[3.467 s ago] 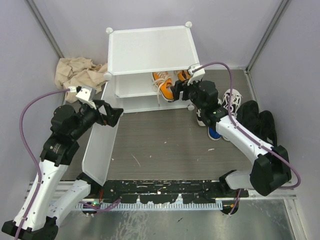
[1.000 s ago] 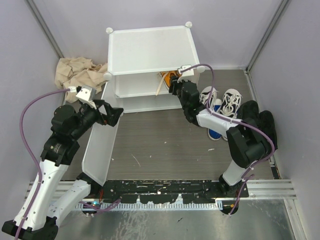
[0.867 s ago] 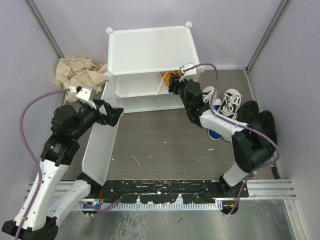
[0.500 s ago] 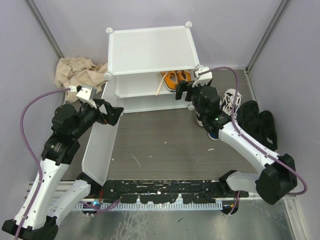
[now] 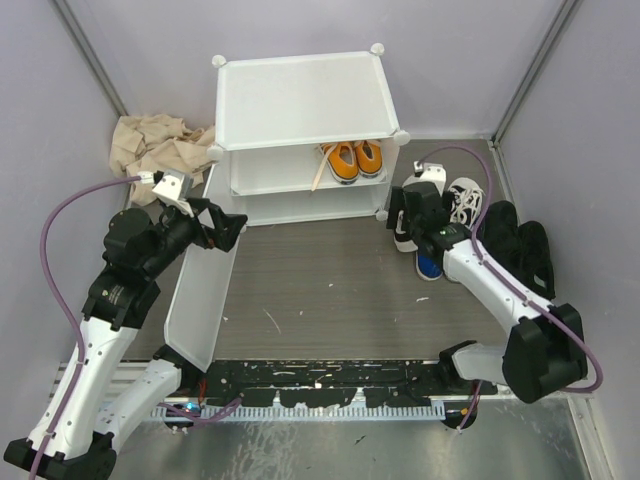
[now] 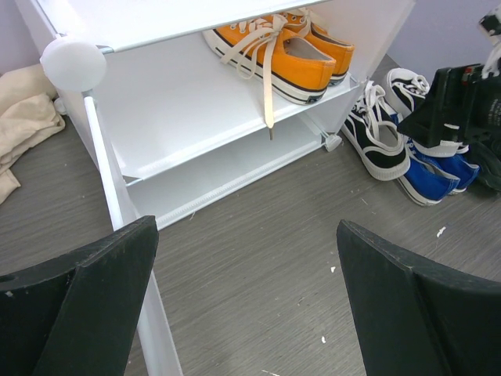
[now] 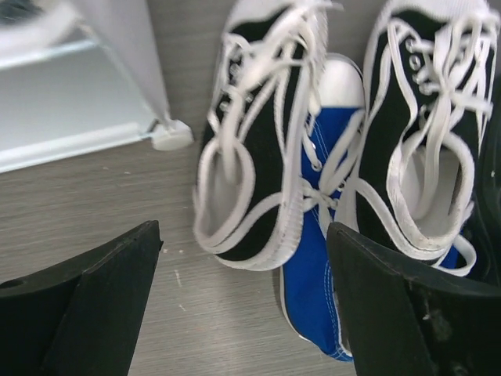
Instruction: Place and organize the shoes in the shoe cabinet
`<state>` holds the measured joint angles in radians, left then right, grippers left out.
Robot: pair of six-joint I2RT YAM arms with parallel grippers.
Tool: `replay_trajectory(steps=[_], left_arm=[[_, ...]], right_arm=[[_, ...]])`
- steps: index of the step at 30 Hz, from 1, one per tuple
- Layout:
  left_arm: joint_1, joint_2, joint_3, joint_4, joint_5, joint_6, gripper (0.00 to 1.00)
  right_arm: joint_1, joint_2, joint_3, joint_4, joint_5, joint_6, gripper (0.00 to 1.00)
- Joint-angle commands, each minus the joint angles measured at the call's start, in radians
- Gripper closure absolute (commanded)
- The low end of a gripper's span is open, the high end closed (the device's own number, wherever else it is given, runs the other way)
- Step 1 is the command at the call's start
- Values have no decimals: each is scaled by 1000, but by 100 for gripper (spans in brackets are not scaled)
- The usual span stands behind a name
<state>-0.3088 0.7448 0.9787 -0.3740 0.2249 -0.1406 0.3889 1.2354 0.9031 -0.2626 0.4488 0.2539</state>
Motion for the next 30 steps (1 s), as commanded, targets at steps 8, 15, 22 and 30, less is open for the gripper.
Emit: replay_trajectory(steps=[8,15,22,30], left_arm=[[3,39,-41,-197,-18,-31,2],[3,40,-43,-200,-21,-27,2],[2,39,-43,-197,-19,-31,2],[3,40,-33,-195,-13,-32,2]], right_arm=[[-143,192,-16,131,-162,75,17],[-154,247,-56,172,-98,120,58],[-149,49,-129,108,-97,147,99],[14,-282,-136,-163,-87,166,99]])
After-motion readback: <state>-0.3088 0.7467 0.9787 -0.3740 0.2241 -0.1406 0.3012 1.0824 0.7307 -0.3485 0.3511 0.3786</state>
